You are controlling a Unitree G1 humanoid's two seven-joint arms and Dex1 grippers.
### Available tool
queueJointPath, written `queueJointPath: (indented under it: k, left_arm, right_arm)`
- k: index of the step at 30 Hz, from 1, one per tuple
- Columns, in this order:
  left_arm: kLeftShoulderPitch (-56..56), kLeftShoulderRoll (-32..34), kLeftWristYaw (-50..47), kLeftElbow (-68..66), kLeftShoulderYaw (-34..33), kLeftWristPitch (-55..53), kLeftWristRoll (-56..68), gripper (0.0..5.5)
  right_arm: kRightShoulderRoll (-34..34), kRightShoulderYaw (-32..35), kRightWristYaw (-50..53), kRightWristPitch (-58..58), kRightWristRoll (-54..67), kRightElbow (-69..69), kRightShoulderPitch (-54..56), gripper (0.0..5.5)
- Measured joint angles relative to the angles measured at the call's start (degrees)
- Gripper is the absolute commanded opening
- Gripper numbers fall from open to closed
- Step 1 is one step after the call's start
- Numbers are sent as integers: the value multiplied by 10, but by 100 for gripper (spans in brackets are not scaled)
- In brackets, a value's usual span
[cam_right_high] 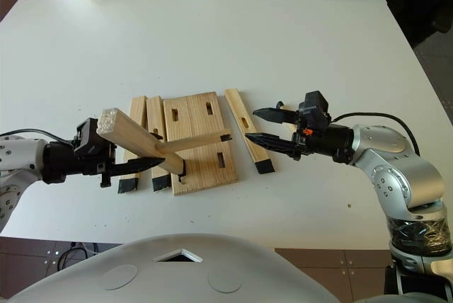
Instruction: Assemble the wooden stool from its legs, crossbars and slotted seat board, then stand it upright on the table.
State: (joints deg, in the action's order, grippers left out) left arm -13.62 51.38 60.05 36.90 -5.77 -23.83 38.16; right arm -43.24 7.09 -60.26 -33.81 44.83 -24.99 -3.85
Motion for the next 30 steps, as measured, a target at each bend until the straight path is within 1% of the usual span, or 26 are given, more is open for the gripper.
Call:
queueJointPath:
  k: [6, 12, 15, 22, 30]
  left_arm:
    - [-33, 2, -3, 15, 27, 73, -60, 204]
    - [-27, 12, 1, -1, 54, 125, -81, 204]
    - [7, 24, 16, -23, 75, 134, -82, 204]
    - [120, 25, 57, -104, 128, 136, -82, 204]
    - [169, 21, 64, -135, 161, 131, -81, 204]
  right_arm:
    - [0, 0, -5, 2, -1, 10, 3, 300]
    - [0, 0, -7, 3, -7, 13, 4, 300]
    - [1, -1, -7, 5, -11, 15, 5, 300]
    - [12, -4, 3, 15, -20, 18, 12, 300]
    - [25, -6, 8, 20, -26, 27, 15, 300]
